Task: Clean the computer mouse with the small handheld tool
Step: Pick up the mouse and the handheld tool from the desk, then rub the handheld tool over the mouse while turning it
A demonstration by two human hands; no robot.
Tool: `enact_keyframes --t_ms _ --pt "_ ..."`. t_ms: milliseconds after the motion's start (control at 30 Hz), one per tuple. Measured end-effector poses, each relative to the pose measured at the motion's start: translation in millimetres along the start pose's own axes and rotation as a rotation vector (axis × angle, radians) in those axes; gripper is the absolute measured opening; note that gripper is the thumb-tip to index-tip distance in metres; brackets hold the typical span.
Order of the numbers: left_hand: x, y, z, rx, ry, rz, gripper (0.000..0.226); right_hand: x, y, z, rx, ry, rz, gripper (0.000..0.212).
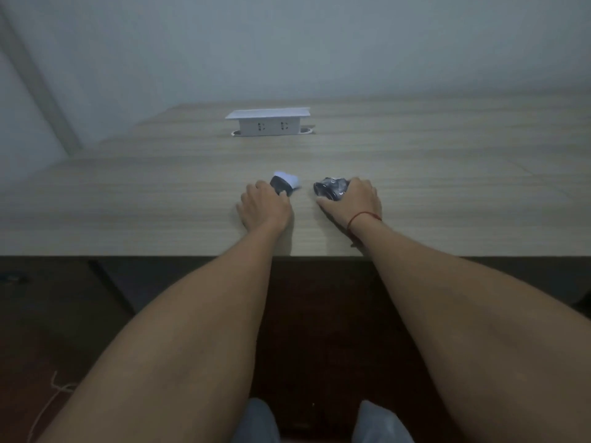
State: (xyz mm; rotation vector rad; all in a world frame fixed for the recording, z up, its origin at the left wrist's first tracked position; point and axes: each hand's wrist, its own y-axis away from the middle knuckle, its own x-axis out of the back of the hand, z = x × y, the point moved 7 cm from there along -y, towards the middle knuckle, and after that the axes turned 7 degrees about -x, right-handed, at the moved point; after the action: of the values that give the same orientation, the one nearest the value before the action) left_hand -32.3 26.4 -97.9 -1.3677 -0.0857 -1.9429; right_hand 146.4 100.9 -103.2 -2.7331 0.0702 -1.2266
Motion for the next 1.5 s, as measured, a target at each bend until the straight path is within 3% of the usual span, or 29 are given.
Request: enact_keyframes --t_ms 133,333,533,733,1000,1167,1367,1500 --pt "10.6 14.4 -3.3 0.032 0.205 0.029 0.034 2.9 23.8 1.0 0.074 -0.05 -0.066 0.069" --pt "21.9 21.0 15.6 -0.098 0.462 0.117 0.024 5.1 34.4 0.0 0.116 -0.067 -0.129 0.068" --pt "44.1 17.5 40.2 -0.292 0.552 0.271 0.026 7.3 31.3 -1.0 0.121 -0.084 -0.164 0.069" --pt "49.9 27.0 49.9 -0.336 0.683 0.341 0.022 5.0 29.7 0.6 0.127 -0.098 -0.162 0.069" --pt "32.9 21.9 34.0 -0.252 0.508 0.215 0.025 3.9 28.4 1.0 0.146 -0.138 -0.169 0.068" --pt "45.4 22.8 47.8 -0.323 0.639 0.252 0.025 4.1 26.5 3.3 0.137 -0.151 -0.16 0.072" --pt "30.1 30.3 31.4 -0.172 0.5 0.24 0.026 4.2 27.1 3.7 0.149 -0.178 -0.165 0.068" --pt "45.0 25.2 40.1 -0.223 0.496 0.24 0.027 2.7 25.5 3.8 0.153 -0.18 -0.162 0.066"
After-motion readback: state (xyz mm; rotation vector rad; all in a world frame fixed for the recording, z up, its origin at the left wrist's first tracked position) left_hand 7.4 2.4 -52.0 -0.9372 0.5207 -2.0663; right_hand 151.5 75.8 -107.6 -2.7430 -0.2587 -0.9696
